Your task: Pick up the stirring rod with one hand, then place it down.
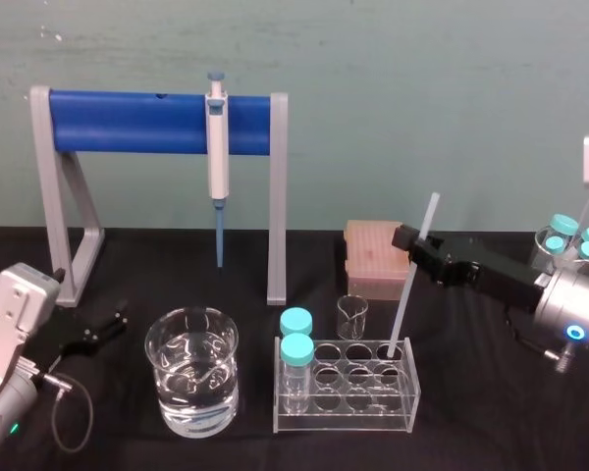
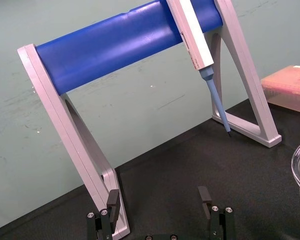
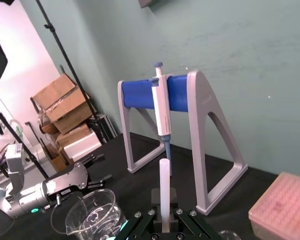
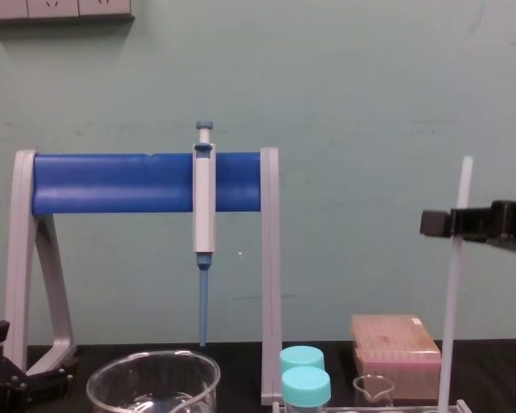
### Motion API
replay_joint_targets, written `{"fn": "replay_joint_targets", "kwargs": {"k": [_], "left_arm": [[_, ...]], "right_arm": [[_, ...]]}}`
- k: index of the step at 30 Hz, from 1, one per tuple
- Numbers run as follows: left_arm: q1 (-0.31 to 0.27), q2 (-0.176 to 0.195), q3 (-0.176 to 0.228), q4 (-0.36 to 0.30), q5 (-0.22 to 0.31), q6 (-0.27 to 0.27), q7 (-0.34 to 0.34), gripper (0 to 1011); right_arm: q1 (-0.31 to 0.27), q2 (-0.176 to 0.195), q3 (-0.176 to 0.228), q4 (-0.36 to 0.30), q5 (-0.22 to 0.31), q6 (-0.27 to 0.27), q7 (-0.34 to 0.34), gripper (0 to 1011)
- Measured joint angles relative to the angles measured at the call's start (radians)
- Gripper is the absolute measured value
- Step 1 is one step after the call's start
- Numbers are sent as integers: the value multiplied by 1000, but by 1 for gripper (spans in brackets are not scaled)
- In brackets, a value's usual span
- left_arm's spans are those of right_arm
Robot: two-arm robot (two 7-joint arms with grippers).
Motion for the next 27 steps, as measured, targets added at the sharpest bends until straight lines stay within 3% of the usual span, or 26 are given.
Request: {"fn": "replay_joint_targets", "kwargs": {"k": [15,27], "left_arm": [[0,0,0,0,0,0,0,1005],[0,0,0,0,0,0,0,1005]], "right_arm": [[20,49,30,-88,-61,8,11,66],[26,58,40,-109,-77,17,10,66]]}}
